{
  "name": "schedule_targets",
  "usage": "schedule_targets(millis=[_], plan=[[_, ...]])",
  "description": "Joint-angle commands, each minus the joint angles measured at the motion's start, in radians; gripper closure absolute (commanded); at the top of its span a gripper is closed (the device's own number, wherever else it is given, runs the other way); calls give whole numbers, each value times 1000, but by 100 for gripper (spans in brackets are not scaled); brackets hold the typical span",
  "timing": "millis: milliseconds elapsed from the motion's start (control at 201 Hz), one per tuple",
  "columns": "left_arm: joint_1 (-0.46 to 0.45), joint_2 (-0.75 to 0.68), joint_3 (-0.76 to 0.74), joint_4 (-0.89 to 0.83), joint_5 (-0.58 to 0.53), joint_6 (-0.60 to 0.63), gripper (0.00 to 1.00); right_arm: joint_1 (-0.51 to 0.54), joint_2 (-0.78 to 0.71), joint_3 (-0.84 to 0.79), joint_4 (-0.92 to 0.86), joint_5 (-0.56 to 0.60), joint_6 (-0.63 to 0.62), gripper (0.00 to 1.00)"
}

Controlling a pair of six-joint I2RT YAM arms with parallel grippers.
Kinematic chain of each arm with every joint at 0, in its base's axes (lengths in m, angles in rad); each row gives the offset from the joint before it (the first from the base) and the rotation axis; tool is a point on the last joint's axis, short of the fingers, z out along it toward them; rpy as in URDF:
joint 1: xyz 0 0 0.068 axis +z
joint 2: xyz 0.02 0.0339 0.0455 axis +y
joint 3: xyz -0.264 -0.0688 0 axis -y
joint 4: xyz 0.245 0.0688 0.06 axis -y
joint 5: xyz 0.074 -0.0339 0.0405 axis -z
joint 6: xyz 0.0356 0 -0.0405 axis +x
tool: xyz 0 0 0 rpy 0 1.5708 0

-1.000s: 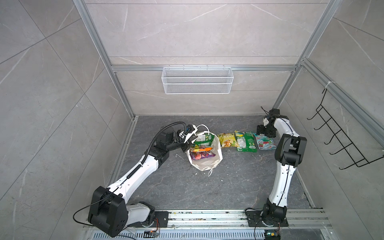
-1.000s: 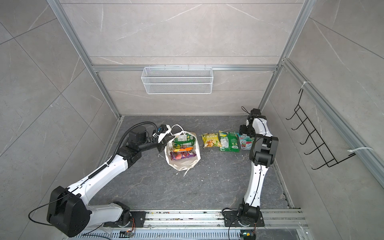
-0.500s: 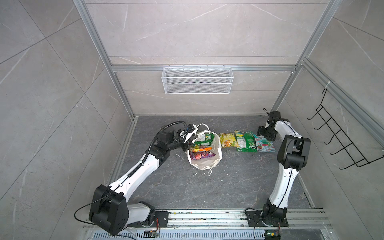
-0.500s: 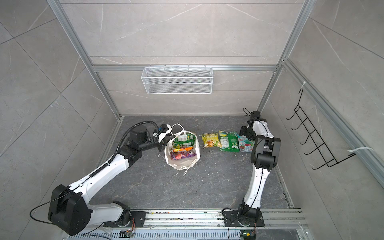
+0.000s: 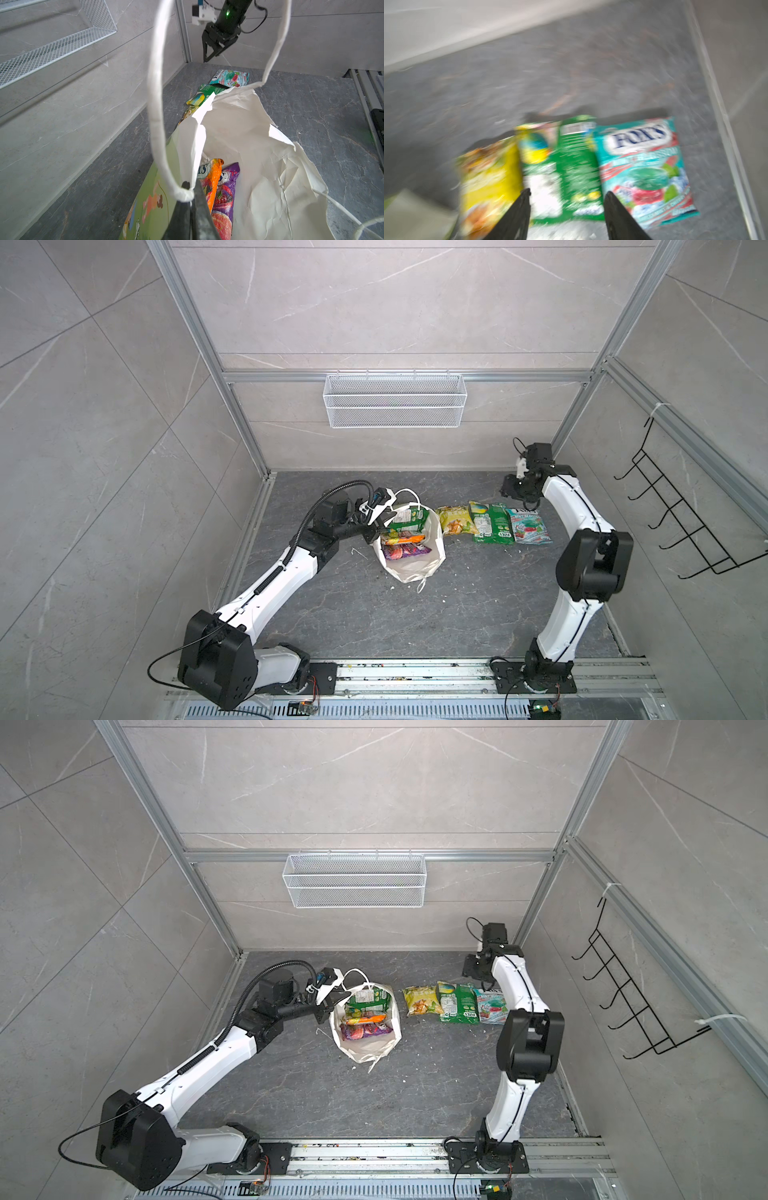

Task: Take the snacks out of the paper bag
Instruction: 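Swing the right gripper over the paper bag opening and lower it inside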

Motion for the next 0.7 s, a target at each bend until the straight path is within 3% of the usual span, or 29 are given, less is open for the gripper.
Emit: schedule_targets(millis=[0,124,239,343,473,533,622,697], plan=[[2,-9,39,-7,69,30,100,130,-194,-147,184,-180,-65,54],[2,-21,45,-63,103,62,100,208,-382,-362,415,-399,-108,60],[2,-30,22,-41,98,54,100,308,-511,-504,481,-435,-205,66],[2,-9,61,-81,105,46,100,424,-595,-601,482,-396,-292,71],[2,-2,58,-66,109,43,100,565,-671,-717,521,-385,-398,69],[2,-1,60,-64,108,42,100,632,-686,-731,517,-341,-423,70],[2,4,74,-87,109,49,100,716,-677,-735,494,-265,-472,80],[2,5,71,-78,108,47,100,775,-638,-726,471,-188,-523,81]])
